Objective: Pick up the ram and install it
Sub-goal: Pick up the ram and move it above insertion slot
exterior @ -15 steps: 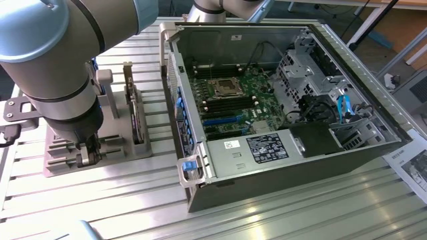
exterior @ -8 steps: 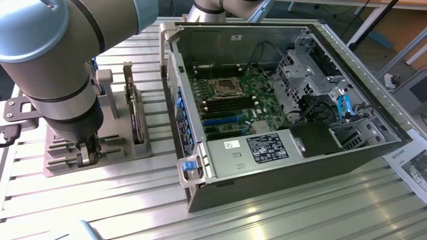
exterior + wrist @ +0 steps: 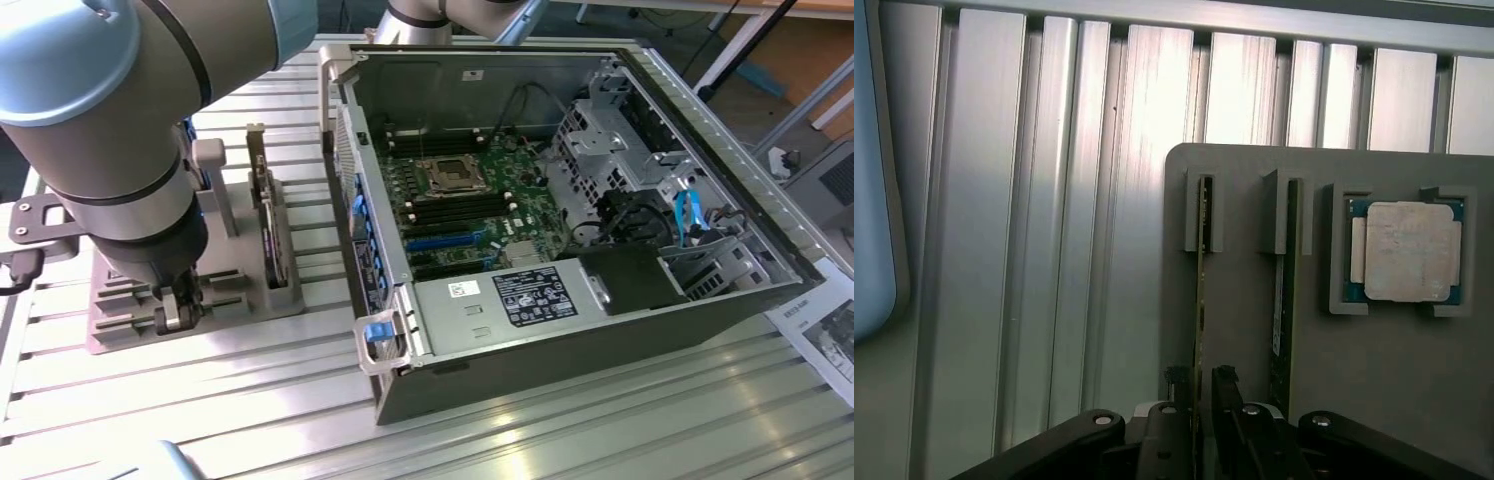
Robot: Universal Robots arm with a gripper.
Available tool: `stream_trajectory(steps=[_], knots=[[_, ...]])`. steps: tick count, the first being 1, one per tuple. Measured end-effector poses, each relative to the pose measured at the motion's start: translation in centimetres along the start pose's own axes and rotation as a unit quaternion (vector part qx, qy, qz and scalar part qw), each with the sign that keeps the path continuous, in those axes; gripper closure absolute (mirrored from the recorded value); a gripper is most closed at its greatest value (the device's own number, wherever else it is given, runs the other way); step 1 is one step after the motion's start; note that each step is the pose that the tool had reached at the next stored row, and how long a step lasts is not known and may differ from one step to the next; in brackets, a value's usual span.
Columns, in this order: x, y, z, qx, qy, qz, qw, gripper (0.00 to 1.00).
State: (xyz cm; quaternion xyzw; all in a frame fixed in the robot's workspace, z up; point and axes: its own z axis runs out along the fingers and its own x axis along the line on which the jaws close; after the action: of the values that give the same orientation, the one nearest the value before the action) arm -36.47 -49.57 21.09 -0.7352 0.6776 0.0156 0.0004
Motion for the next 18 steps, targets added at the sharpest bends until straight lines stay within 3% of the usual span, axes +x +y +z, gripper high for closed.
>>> stream_trajectory(steps=[10, 12, 14, 18], knots=[[0.00, -0.06, -0.01, -0.0001, 0.0000, 0.000, 1.0000, 0.77], [-0.01, -0.07, 0.00, -0.0001, -0.0001, 0.000, 1.0000, 0.79], [-0.01, -0.06, -0.01, -0.0001, 0.0000, 0.000, 1.0000, 0.88], [-0.02, -0.06, -0.01, -0.0001, 0.0000, 0.000, 1.0000, 0.88]])
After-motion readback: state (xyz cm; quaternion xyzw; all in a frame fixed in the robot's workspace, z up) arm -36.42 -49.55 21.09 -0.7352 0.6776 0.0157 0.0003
